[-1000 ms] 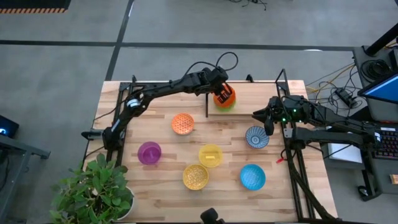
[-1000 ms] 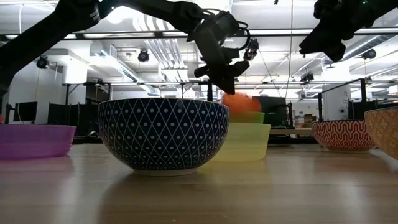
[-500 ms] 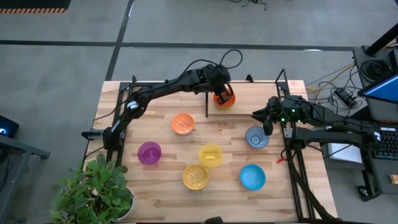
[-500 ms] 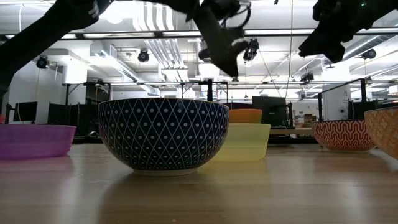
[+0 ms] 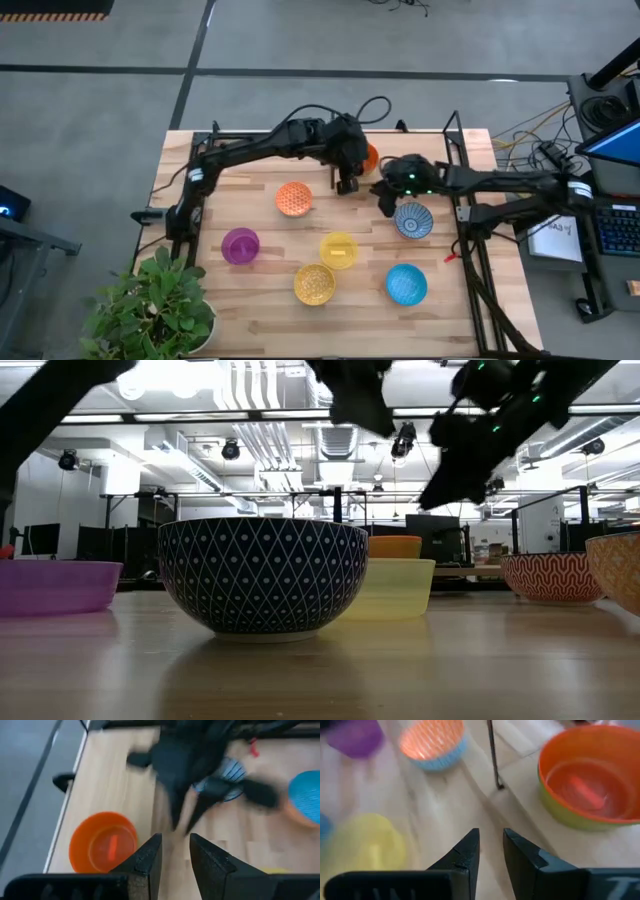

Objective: Place and stack bowls onto a shelf
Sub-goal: Stack the orange bowl on top of the green bowl on the shelf, then put the dark blue patterned bowl on the shelf

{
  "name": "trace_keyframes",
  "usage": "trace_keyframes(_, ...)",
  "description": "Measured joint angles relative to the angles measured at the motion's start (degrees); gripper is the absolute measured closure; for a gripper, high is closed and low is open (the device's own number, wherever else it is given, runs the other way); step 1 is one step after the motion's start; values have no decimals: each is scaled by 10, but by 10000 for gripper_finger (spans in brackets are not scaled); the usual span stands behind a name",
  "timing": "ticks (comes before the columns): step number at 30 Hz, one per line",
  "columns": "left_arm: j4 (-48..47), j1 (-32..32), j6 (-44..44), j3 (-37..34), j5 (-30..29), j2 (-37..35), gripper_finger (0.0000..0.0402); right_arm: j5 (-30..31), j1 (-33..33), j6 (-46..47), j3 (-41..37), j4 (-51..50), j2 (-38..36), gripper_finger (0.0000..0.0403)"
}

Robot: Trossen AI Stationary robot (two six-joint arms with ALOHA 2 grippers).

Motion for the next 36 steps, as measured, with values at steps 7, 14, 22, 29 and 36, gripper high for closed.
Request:
trace_keyframes(7,-1,-27,-13,-48,-2,-114,319,0,-47,-15,-1,108,86,339)
trace_keyframes(14,114,-78,-42,-243,-25,-276,319,-3,-92,-41,4,162,149,339)
trace_keyframes(22,262,-124,-63,-456,-35,-434,319,-1,-131,-37,3,233,202,339)
trace_keyframes(29,318,-144,-81,-566,-37,-541,319,-74,-131,14,6,145,123,339)
trace_keyframes(36,408,-148,-58,-698,-37,-624,319,-107,-54,41,77,-127,-10,339)
